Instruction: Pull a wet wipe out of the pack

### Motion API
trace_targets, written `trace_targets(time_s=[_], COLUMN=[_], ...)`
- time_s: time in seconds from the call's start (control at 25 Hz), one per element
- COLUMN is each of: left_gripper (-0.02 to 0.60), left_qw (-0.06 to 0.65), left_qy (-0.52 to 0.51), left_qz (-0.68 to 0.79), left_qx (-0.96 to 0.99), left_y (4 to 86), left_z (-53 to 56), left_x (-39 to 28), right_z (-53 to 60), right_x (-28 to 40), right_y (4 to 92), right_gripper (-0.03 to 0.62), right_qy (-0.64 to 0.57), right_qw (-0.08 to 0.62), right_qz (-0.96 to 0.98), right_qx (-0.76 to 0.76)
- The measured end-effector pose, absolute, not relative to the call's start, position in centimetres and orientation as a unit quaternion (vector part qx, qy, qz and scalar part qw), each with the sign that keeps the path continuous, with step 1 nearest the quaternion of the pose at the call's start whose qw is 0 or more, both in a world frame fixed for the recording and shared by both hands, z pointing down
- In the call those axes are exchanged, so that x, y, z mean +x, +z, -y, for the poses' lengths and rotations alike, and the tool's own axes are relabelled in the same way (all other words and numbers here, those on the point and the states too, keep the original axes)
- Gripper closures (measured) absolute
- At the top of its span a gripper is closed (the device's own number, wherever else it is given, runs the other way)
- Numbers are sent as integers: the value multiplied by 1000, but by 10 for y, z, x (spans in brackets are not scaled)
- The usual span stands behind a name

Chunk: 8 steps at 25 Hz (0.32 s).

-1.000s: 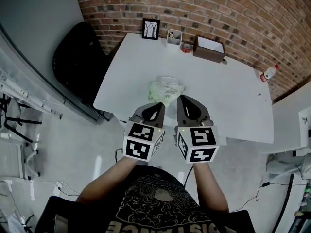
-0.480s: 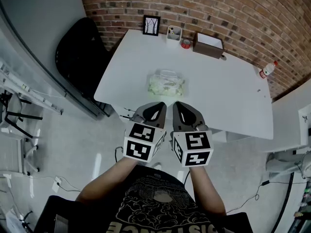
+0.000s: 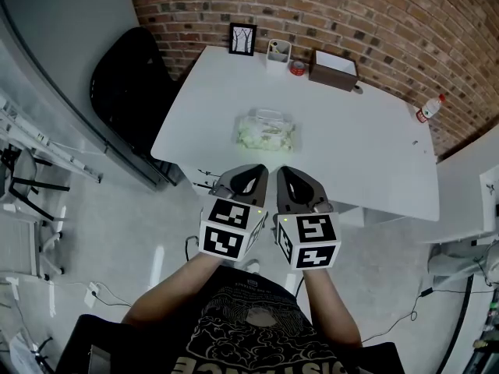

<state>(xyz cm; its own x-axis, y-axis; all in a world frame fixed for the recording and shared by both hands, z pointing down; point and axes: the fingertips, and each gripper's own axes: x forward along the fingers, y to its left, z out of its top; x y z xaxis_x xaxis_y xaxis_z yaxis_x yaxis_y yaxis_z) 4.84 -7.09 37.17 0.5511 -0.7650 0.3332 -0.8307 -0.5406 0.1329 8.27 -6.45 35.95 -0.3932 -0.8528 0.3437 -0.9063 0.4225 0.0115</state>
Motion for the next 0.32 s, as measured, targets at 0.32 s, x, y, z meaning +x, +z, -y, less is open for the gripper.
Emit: trace_targets(time_s=[0.32], left_gripper=[569], left_qw=[139], left_qy=[118], left_qz=[461], left_qx=[869], left_y=[372], left_z=[71], left_x=[45], right_z=[64], right_x=[79], right_y=[359], right_gripper=[579], right_qy=[88], right_qw=[151], right_qz=[832], right_qx=[527])
